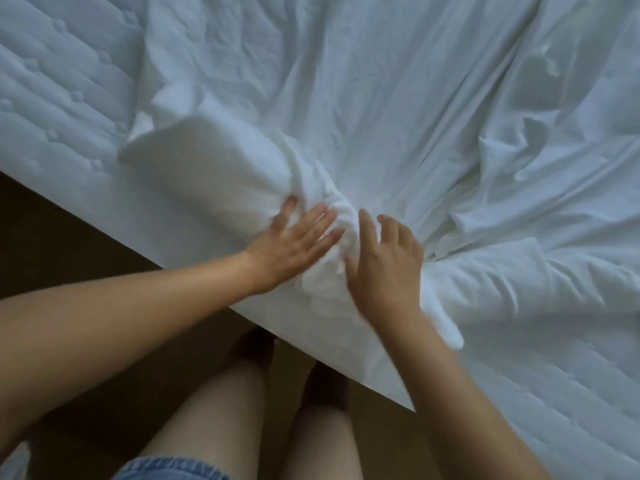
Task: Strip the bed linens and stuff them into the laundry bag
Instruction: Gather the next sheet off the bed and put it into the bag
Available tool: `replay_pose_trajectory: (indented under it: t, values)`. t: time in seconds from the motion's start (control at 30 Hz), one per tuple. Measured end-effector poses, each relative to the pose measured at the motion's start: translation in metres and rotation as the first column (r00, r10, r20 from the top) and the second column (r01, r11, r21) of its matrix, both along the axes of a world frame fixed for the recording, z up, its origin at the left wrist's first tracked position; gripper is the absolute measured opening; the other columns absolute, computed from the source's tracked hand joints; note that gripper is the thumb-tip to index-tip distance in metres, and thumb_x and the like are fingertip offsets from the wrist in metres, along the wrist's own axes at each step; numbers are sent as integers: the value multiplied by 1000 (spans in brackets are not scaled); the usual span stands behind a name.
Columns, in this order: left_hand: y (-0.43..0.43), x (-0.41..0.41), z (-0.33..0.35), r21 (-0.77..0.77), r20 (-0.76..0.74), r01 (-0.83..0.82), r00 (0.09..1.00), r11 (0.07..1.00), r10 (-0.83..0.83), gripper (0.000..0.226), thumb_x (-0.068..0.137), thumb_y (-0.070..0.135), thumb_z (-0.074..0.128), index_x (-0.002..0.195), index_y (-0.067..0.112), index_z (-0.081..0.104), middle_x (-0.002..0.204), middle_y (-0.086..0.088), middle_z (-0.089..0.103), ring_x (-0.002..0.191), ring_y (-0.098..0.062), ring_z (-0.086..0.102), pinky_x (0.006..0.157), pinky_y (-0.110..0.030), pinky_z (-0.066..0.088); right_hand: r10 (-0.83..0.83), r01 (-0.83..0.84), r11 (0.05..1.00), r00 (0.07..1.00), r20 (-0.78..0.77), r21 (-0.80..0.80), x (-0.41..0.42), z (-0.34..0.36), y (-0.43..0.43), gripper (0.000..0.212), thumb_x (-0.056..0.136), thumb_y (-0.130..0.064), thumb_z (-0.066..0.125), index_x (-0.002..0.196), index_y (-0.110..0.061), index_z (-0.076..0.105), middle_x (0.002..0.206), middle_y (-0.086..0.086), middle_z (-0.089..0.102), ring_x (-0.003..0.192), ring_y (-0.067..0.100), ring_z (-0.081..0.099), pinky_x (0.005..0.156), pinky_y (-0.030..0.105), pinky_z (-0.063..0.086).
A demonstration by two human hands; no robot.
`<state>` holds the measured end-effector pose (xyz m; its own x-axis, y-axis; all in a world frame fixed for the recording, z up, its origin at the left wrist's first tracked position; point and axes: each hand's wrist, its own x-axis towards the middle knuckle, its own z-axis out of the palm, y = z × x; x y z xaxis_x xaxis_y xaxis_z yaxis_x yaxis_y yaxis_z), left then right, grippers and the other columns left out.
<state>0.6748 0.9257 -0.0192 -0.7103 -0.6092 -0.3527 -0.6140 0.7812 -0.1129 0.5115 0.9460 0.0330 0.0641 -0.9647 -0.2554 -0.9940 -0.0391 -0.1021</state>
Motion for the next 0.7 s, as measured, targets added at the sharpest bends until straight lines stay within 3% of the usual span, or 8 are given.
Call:
replay_pose_trajectory:
  t: [0.1,0.17,0.23,0.3,0.37,0.47,0.6,0.7]
  values:
    - [-67,-39,1,263,70,52,995,963,-73,88,79,37,64,151,15,18,152,-14,29,140,-31,28,110,-54,24,4,-4,1000,1000,-1,-27,8,-6,41,93,60,-56,77,136,-11,45,134,22,49,127,40,42,102,62,31]
    - [-108,-59,10,434,89,-3,995,901,-39,96,62,46,76,144,24,30,143,-5,42,131,-25,40,104,-44,33,-26,31,997,997,-73,67,-3,-20,40,125,46,-63,81,147,-16,24,145,24,28,136,40,21,102,66,17]
    - [-134,-70,21,514,125,-85,992,854,24,101,46,50,84,135,30,41,136,-1,49,125,-22,45,99,-39,37,-21,30,993,996,-84,110,-23,-39,18,137,40,-56,86,147,-21,8,147,24,20,137,43,16,97,72,20]
    - [-146,-71,30,476,136,-164,984,864,111,108,47,56,83,141,31,35,147,-2,37,137,-24,30,107,-45,27,1,2,990,1000,-18,140,-45,-53,-14,128,47,-45,87,146,-21,10,145,28,29,133,49,29,90,72,34]
    - [-139,-62,34,319,30,-255,966,913,259,111,59,60,77,149,24,24,155,-7,23,144,-28,14,112,-56,15,-22,-7,982,989,147,190,-62,-55,-48,111,59,-38,81,145,-24,12,144,20,37,131,42,38,93,57,44]
    - [-102,-51,27,-20,-311,-211,930,977,195,91,66,49,67,142,7,38,144,-20,41,137,-37,34,104,-68,23,-171,31,934,914,368,357,-85,-46,-89,90,70,-32,74,146,-29,25,133,-11,46,122,17,45,87,27,39]
    - [-105,-51,11,20,87,-116,990,993,114,130,63,54,76,150,13,-11,155,-24,-6,144,-43,0,104,-72,-3,-284,86,867,895,345,491,-97,-41,-119,88,72,-28,74,143,-31,22,112,-5,57,104,22,54,78,30,37]
    - [-140,-86,1,11,159,-44,986,999,41,76,97,24,45,151,6,-6,156,-24,7,143,-44,8,108,-67,8,-385,167,839,855,347,518,-97,-50,-127,74,70,-24,75,130,-19,33,107,1,58,99,26,57,83,39,46]
